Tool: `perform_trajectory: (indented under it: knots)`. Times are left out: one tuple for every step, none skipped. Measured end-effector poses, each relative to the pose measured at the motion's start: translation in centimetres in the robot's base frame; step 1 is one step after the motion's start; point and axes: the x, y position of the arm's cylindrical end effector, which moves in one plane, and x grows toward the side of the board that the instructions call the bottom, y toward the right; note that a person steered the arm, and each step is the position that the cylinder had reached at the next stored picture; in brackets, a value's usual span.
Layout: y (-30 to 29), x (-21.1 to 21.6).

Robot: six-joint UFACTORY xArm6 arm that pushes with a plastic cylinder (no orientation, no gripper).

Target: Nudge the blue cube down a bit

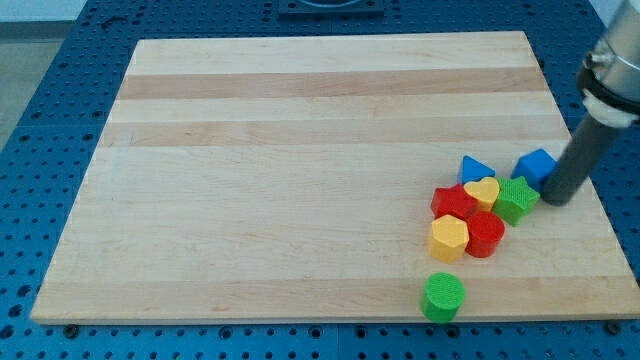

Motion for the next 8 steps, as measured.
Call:
perform_trajectory:
  knots:
    - [-2.1, -3.8]
    - [-4.3, -7.3]
    - [-4.9, -8.6]
    - [0.1, -8.6]
    - [1.2, -11.6]
    - [0.5, -14.9]
    - [-2.6, -17.6]
    - [-5.4, -15.9]
